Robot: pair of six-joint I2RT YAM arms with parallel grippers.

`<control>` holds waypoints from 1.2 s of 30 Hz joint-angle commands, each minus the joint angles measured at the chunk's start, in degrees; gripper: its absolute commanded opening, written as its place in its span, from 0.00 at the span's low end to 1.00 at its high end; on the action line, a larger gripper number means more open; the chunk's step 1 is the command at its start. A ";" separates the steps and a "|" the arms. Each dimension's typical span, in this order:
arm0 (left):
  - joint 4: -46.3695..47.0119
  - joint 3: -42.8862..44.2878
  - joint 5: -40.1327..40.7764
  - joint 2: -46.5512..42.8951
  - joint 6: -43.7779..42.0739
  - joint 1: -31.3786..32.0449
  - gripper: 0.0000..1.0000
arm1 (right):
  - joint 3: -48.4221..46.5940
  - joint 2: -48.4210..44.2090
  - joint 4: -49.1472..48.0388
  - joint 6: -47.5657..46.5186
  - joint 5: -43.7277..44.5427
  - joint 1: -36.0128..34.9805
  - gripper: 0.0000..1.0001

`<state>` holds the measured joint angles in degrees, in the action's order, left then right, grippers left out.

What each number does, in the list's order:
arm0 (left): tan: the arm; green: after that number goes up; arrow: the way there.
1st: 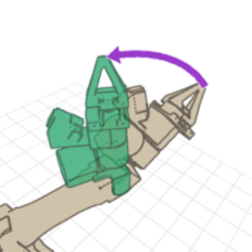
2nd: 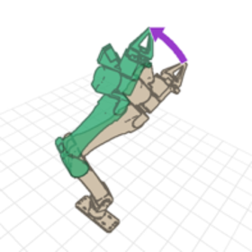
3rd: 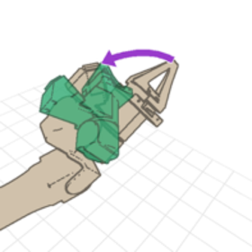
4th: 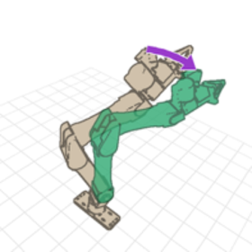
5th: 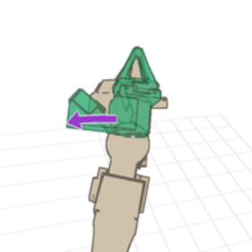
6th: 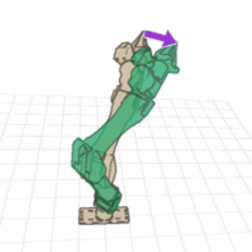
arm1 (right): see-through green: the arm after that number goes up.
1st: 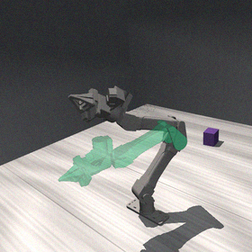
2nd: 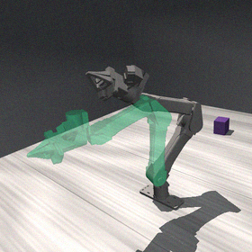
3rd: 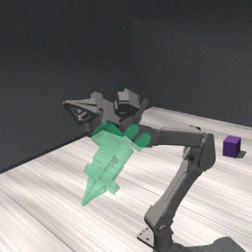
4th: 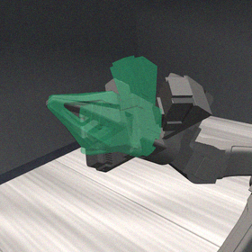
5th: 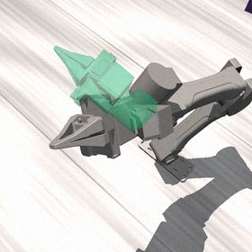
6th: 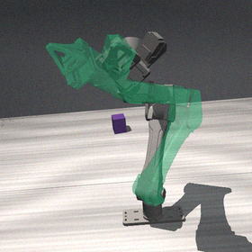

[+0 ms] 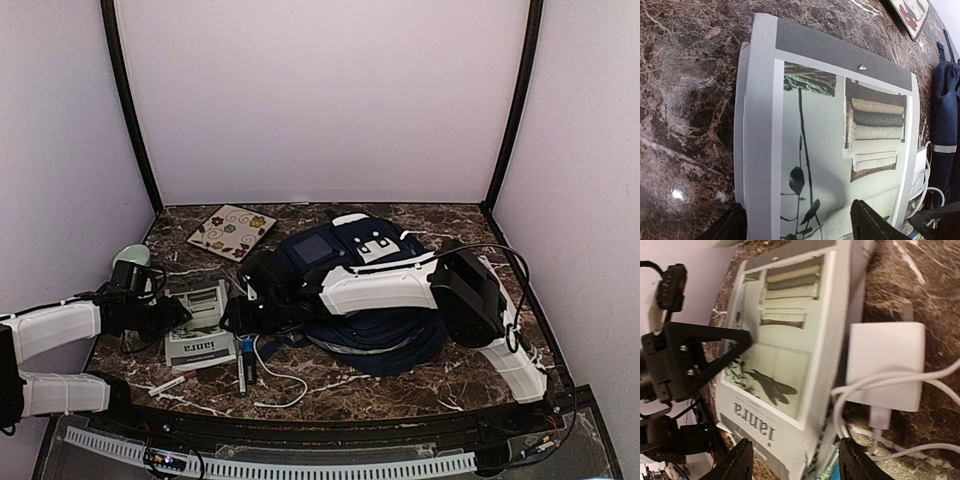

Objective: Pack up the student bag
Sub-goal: Pick up the book from the corner of the board.

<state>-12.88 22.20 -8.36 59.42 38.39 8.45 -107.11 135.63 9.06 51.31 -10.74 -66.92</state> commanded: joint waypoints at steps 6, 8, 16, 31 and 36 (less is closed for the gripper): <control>0.09 -0.63 -0.58 -1.86 -0.77 0.33 0.75 | -9.24 7.13 6.64 1.17 -0.36 -1.45 0.57; 0.00 -0.69 -0.44 -2.38 -0.64 0.34 0.75 | -12.03 9.32 6.88 1.23 -1.07 -1.41 0.56; 2.32 -2.29 -1.90 -1.67 0.24 0.51 0.74 | -16.33 13.00 6.58 2.02 -3.62 -1.74 0.53; 3.16 -0.21 -6.52 -15.48 3.96 2.42 0.61 | -21.49 7.08 -9.24 -0.12 -15.54 -1.64 0.34; 6.31 1.99 -10.76 -16.35 5.64 5.06 0.58 | -14.30 -1.24 -9.69 -2.88 -12.35 -0.76 0.33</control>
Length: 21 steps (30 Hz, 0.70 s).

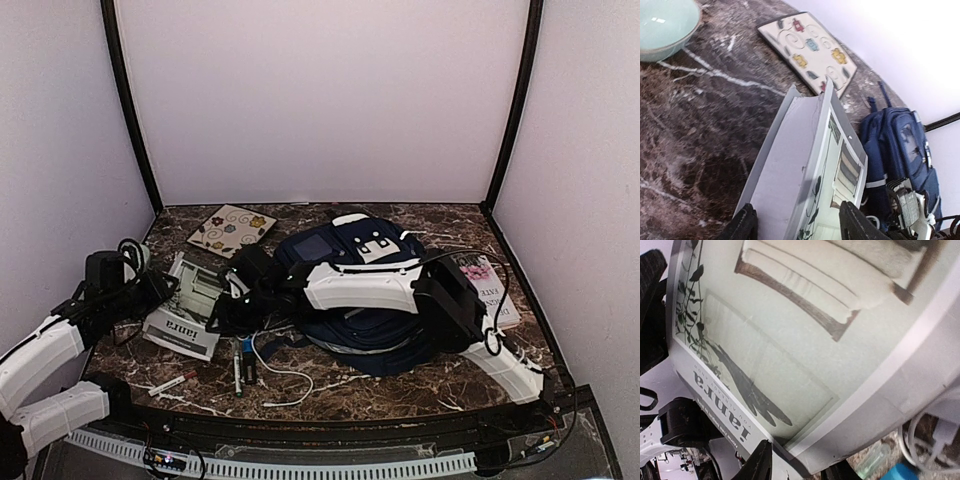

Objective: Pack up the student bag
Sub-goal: Pick up the book from the corner of the board, then pass from the right arm to the left

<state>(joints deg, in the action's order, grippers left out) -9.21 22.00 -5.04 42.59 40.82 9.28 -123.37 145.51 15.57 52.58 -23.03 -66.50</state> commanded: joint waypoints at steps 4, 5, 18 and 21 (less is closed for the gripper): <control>4.98 3.27 -13.33 4.81 3.58 9.85 0.58 | 9.72 -18.64 -18.04 -5.76 4.37 -0.63 0.33; 6.40 3.23 -13.37 5.79 4.32 11.46 0.57 | 11.84 -20.73 -18.54 -6.14 5.38 -0.56 0.33; 28.80 14.32 -11.79 38.23 1.10 35.17 0.56 | 54.10 -47.66 -20.12 -1.87 21.69 0.56 0.37; 26.37 16.56 -11.81 44.30 -0.72 35.28 0.56 | 64.35 -52.85 -18.76 2.52 23.93 0.93 0.37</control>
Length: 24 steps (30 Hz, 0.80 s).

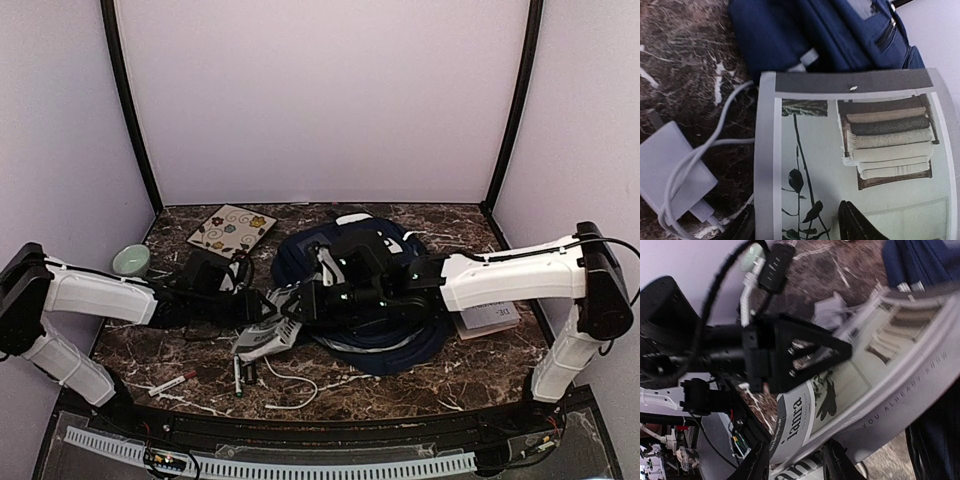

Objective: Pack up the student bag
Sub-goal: Pass from the right arm to the left, then pass from the left arm to the right

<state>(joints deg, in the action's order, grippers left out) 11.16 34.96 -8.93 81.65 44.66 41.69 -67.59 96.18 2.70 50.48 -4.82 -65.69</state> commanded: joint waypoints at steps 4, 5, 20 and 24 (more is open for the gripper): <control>5.55 4.38 -9.22 8.66 -6.63 3.09 0.56 | 14.95 -9.68 -2.15 5.54 8.84 0.65 0.42; 4.93 4.90 -9.59 9.27 -7.05 3.13 0.56 | 14.84 -10.99 -0.73 5.07 8.86 1.06 0.44; 3.16 5.29 -7.03 9.88 -8.97 3.62 0.57 | 5.00 -6.88 11.64 -7.12 1.03 15.91 0.88; 3.35 5.32 -7.22 10.20 -8.79 3.57 0.57 | -0.54 1.50 7.43 -10.64 -6.37 16.10 0.87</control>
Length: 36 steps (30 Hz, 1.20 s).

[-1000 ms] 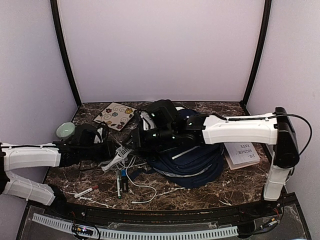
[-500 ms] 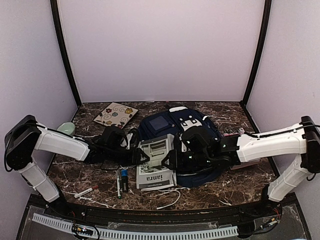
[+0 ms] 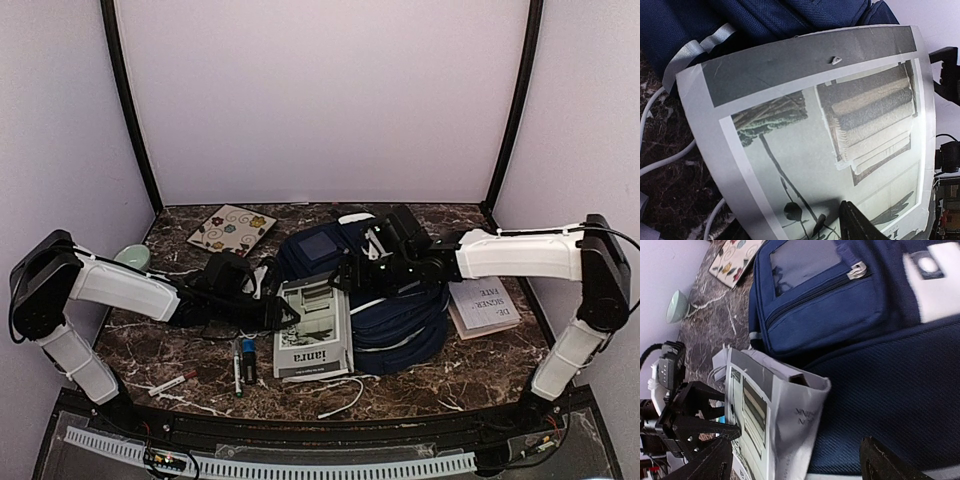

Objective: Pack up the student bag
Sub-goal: Pass from the left arm to the right, then open the largest pocket of the student bag.

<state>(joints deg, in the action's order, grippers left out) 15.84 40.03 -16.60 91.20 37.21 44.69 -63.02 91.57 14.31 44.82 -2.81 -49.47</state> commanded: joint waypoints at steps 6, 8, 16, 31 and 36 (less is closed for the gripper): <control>-2.59 0.80 1.20 0.37 -2.29 0.58 0.58 | -11.70 15.70 -4.58 -5.08 -13.26 0.02 0.68; -3.13 1.08 1.22 0.24 -2.84 0.58 0.58 | -11.31 16.24 -6.86 -4.28 -15.96 -0.01 0.57; -7.26 4.92 2.08 -2.83 -6.89 0.62 0.61 | -4.27 8.09 -16.14 1.30 -21.27 0.47 0.15; -25.08 22.30 9.13 -7.69 -32.69 6.48 0.70 | 9.27 -34.89 -4.97 2.55 -10.21 26.01 0.10; -31.84 38.58 7.32 6.97 -44.36 15.06 0.68 | 9.70 -47.79 7.67 -3.47 3.96 34.30 0.09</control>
<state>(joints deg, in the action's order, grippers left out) -7.25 68.79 -7.70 88.53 5.50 53.93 -54.37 49.98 10.90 46.52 -10.57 -18.52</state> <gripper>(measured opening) 0.686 0.212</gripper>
